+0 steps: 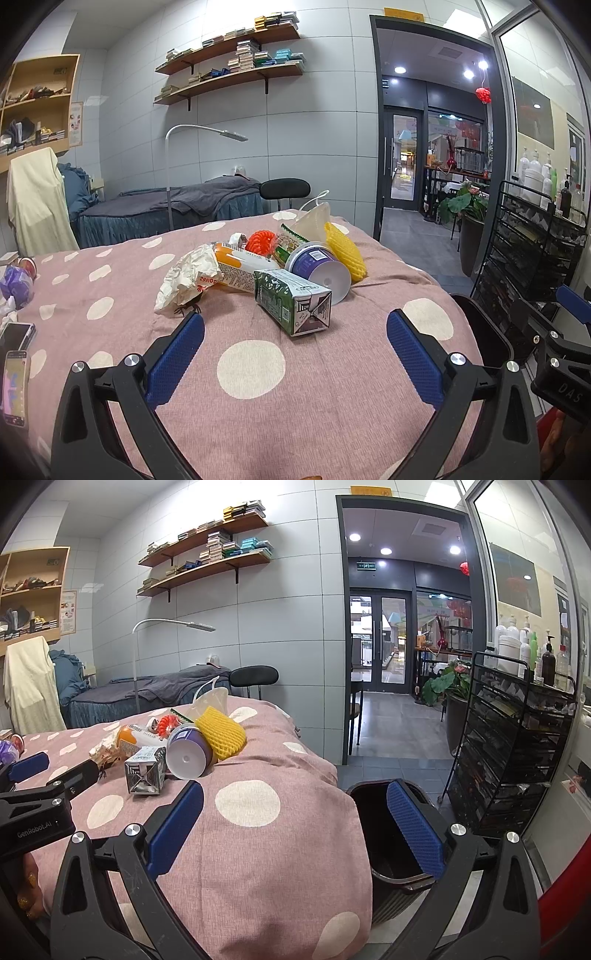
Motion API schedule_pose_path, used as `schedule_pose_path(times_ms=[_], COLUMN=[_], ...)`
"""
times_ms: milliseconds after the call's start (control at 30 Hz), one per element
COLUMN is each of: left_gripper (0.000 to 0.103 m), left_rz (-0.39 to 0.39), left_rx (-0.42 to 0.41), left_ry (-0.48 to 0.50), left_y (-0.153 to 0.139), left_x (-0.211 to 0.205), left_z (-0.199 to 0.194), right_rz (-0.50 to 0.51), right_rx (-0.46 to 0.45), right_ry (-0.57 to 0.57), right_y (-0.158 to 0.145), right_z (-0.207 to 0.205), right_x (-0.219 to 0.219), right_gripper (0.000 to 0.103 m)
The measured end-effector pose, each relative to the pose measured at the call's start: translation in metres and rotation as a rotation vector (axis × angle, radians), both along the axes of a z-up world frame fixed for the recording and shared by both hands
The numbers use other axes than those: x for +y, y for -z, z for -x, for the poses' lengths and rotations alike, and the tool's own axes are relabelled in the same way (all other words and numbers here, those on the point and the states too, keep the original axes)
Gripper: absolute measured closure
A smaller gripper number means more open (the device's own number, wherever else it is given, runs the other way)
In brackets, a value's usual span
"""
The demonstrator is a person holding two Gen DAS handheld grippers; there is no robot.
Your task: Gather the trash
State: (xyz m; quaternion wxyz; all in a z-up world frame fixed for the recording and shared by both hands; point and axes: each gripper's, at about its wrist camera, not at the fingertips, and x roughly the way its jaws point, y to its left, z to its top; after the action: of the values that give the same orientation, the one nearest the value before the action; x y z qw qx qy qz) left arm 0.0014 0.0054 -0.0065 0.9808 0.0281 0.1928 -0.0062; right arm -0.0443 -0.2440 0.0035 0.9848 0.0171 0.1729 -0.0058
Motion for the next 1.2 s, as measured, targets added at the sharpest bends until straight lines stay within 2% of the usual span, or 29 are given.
schedule_pose_path(times_ms=[733,900,1000,1133,1200], left_gripper=[0.006,0.006,0.006,0.006,0.006], left_rz=[0.000,0.047,0.115,0.136,0.117], left_rx=[0.008,0.029,0.046,0.029,0.010], left_ry=[-0.006,-0.013,-0.017,-0.034,-0.043], left_y=[0.008,0.009,0.007,0.006,0.006], left_x=[-0.004,-0.002,0.002,0.009,0.014], left_z=[-0.003,-0.004,-0.007,-0.011,-0.013], right_rz=[-0.013,0.010,0.016,0.025,0.038], right_rx=[0.011,-0.007,0.009,0.078,0.088], right_ry=[-0.001,-0.005,-0.018,-0.079,-0.107], right_y=[0.000,0.003,0.004,0.006,0.007], right_z=[-0.005,-0.005,-0.010,-0.026,-0.034], right_x=[0.003,0.003,0.003,0.009,0.016], right_gripper=[0.005,0.005,0.005,0.005,0.005])
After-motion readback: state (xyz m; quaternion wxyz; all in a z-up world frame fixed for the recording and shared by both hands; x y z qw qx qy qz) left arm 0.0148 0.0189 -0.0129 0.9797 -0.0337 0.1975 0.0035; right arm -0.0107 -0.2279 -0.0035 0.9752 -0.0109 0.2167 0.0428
